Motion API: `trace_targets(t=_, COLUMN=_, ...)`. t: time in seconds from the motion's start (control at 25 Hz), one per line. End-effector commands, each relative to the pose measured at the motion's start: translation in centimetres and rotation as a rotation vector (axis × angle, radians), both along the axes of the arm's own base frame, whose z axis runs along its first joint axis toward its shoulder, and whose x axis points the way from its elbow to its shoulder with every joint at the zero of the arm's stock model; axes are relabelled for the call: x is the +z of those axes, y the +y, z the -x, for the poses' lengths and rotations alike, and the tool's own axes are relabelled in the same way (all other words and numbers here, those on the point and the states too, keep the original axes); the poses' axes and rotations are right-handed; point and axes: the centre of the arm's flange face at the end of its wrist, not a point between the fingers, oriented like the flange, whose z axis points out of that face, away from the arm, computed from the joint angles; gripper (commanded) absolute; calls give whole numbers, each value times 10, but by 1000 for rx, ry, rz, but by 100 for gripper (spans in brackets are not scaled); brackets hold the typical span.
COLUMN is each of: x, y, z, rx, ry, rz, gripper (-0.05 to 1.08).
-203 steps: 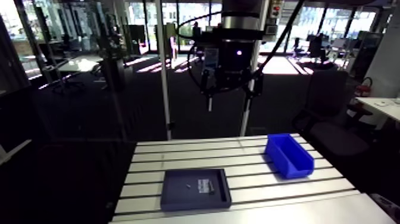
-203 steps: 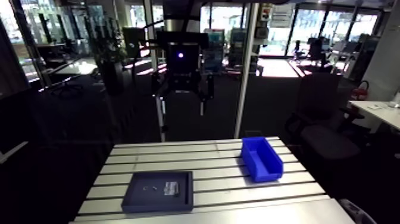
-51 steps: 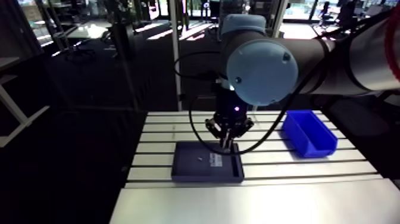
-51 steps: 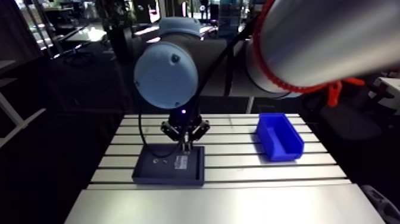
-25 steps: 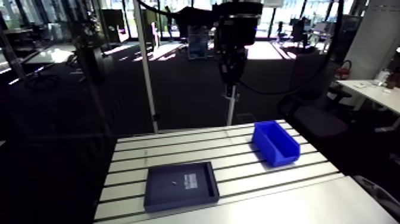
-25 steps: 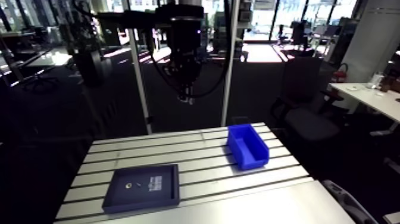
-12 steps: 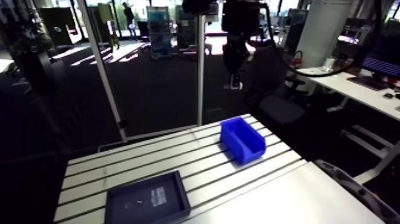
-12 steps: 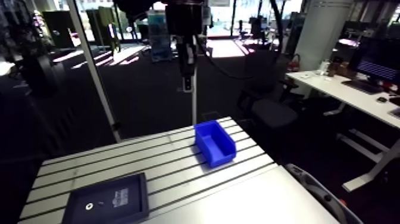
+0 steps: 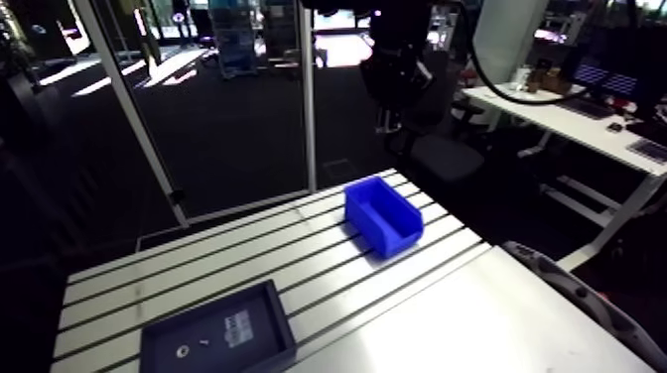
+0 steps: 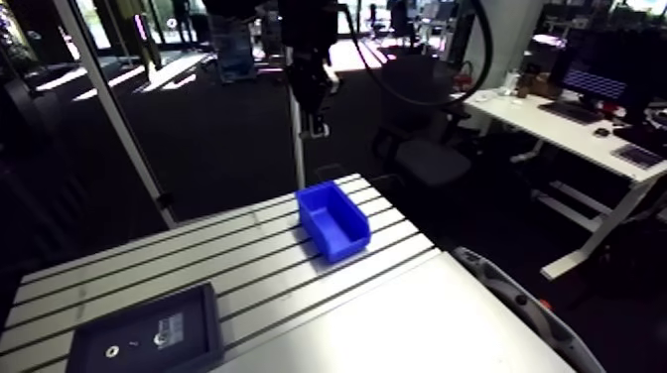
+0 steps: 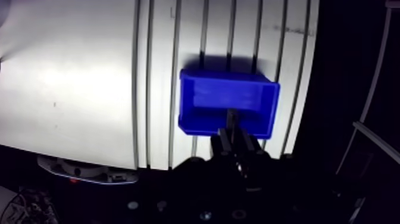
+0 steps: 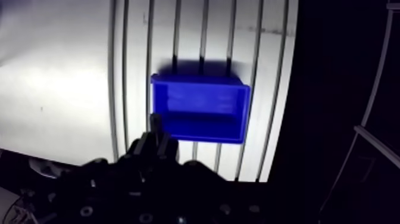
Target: Pick up the M10 bolt from the tray and put it into the blue bin.
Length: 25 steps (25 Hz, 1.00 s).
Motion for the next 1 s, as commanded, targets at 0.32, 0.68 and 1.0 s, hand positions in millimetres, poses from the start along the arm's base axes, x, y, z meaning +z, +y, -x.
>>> trace_targets(t=0.32, x=-47, y=26, z=26, rx=13, ry=-5, rz=-35, gripper=106)
trace_targets(t=0.68, x=-83, y=47, z=22, rx=-11, ry=-61, rz=-53, gripper=105)
trace_targets(t=1.0, x=-108, y=41, z=17, rx=-19, ry=-60, rz=-56, gripper=105)
